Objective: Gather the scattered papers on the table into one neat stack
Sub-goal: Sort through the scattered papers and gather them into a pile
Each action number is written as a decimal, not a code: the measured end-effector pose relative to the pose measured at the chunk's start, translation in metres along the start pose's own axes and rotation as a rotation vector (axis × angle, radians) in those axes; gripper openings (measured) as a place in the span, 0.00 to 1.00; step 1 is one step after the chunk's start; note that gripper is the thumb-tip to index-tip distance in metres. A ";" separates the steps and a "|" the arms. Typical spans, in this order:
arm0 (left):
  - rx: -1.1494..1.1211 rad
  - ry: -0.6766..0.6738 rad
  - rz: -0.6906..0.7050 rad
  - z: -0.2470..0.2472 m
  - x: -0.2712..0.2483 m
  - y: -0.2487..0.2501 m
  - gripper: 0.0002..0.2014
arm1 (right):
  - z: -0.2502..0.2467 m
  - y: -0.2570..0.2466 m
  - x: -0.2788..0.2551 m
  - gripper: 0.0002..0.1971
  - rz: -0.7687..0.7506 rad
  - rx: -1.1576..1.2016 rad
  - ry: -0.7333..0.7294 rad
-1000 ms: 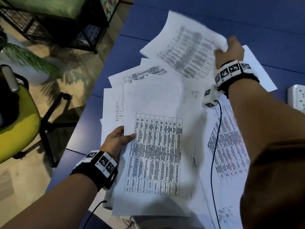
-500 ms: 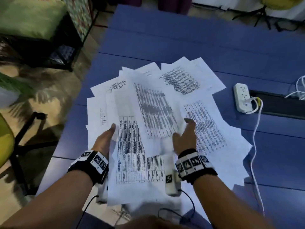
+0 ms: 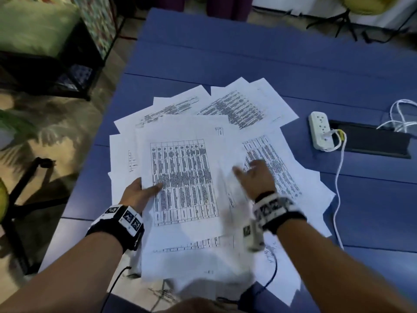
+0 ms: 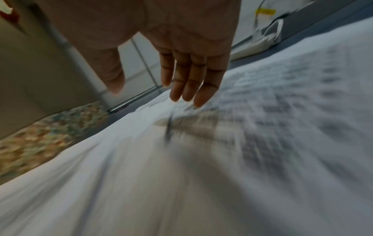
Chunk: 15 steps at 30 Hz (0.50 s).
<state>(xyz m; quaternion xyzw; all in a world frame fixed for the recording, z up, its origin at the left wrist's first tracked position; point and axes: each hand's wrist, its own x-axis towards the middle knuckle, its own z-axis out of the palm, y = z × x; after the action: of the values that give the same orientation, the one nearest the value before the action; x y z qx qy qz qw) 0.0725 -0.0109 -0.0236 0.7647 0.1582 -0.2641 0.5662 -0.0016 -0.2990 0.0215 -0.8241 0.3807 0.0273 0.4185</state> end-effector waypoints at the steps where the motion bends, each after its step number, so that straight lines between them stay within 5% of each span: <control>1: -0.024 -0.006 -0.012 0.000 0.003 -0.002 0.38 | -0.010 -0.002 0.028 0.26 0.025 0.010 0.083; 4: -0.060 0.002 -0.035 0.001 0.007 -0.006 0.25 | -0.042 -0.009 0.097 0.30 0.104 -0.024 0.202; 6: -0.082 0.016 -0.048 0.001 0.010 -0.009 0.21 | -0.062 -0.016 0.124 0.35 0.100 -0.253 0.151; 10: -0.181 0.018 -0.074 0.003 0.011 -0.009 0.25 | -0.090 -0.034 0.150 0.47 0.080 -0.929 -0.042; 13: -0.196 0.005 -0.067 0.002 0.014 -0.012 0.37 | -0.088 -0.046 0.169 0.44 0.036 -1.147 -0.155; 15: -0.223 0.015 -0.074 0.003 0.015 -0.012 0.29 | -0.085 -0.051 0.182 0.44 0.000 -1.162 -0.200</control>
<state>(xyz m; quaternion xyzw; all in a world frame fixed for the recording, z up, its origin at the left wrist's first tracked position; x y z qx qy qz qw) 0.0773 -0.0110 -0.0420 0.6925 0.2189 -0.2601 0.6363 0.1367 -0.4510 0.0447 -0.9117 0.2620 0.3090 -0.0680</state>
